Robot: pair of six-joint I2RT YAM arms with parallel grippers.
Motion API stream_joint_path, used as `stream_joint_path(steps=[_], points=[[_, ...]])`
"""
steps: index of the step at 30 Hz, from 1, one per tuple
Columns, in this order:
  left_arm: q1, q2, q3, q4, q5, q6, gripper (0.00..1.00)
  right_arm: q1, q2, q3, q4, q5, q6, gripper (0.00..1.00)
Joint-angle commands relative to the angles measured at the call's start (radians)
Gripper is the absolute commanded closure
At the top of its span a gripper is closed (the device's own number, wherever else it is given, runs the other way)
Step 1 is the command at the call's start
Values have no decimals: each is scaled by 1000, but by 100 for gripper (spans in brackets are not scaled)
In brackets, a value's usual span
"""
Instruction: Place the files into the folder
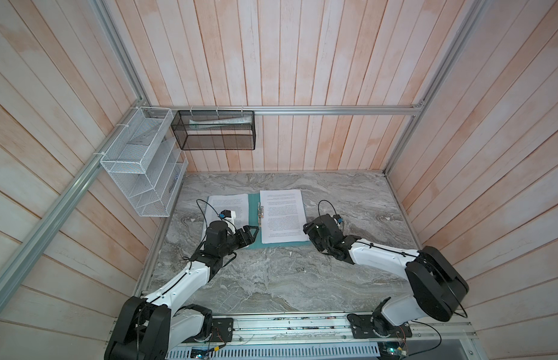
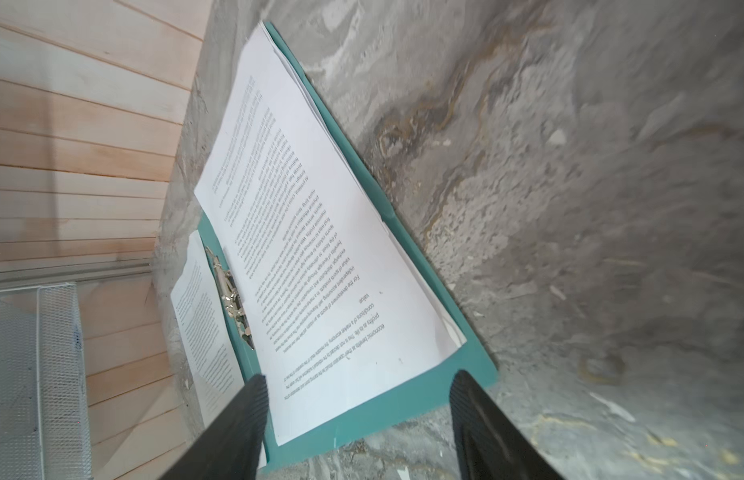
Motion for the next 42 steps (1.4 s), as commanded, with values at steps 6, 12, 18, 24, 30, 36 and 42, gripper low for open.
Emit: stream_joint_path(steps=[6, 12, 18, 24, 30, 36, 42], points=[[7, 133, 153, 26, -53, 106, 19, -91, -150, -58, 93, -191, -396, 53], [9, 443, 421, -4, -63, 158, 21, -160, -60, 71, 55, -287, -507, 52], [-11, 672, 647, -177, -199, 143, 28, -238, -48, 66, 57, -314, -515, 55], [-22, 771, 675, -178, -220, 100, 29, -291, -81, 24, 72, -350, -512, 56], [-25, 833, 679, -144, -184, 75, 29, -309, -91, 4, 73, -369, -514, 56], [-37, 856, 661, -85, -132, 62, 29, -318, -90, -15, 91, -393, -503, 56], [-68, 859, 627, -29, -103, 18, 29, -321, -85, -28, 92, -412, -507, 56]])
